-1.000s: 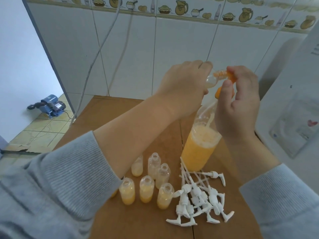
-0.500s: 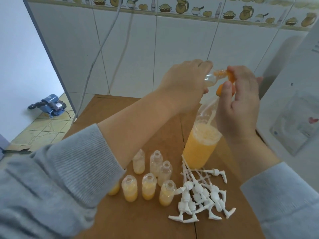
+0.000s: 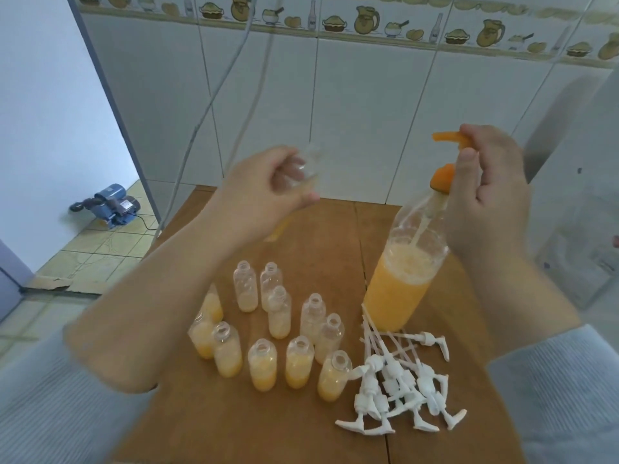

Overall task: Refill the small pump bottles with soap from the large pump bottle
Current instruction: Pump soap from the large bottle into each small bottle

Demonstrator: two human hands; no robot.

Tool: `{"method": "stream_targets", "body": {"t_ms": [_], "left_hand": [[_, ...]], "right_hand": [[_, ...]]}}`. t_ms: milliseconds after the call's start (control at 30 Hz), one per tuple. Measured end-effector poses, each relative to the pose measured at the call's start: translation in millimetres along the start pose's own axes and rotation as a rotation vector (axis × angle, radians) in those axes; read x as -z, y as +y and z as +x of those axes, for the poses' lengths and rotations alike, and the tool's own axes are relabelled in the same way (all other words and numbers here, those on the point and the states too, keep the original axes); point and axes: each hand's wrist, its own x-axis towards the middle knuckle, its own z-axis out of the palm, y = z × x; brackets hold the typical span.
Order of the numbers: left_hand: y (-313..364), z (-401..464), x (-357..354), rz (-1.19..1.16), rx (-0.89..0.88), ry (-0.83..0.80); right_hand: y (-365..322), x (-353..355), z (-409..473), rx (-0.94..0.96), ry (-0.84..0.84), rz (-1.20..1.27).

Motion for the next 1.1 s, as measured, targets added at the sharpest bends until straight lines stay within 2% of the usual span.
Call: {"method": "stream_targets", "body": {"t_ms": [100,233,433,833,1100], "left_hand": [[-32.5,-25.0,8.1,0.038,0.101,0.041],[-67.9,-48.9,3.2,-0.068,0.262,0.032],[-89.7,-64.4,-9.1,-0.088,0.374,-0.014],[-97.9,-71.2,-31.5,0.379,0.426,-0.249],[-95.4,-71.2,-45.6,0.509,0.517,-0.422]], "right_hand": [[0.7,-4.5,-2.2,-0.013,0.022,0.017],[1.2,-6.8,-4.1,-0.022,0.047,0.02],[1.8,-7.5,-4.2,-0.021,0.057,0.006],[4.0,-7.4,-4.9,-0.013,0.067,0.003],[7.3,-7.6,-2.7,0.012,0.062,-0.03]]}}
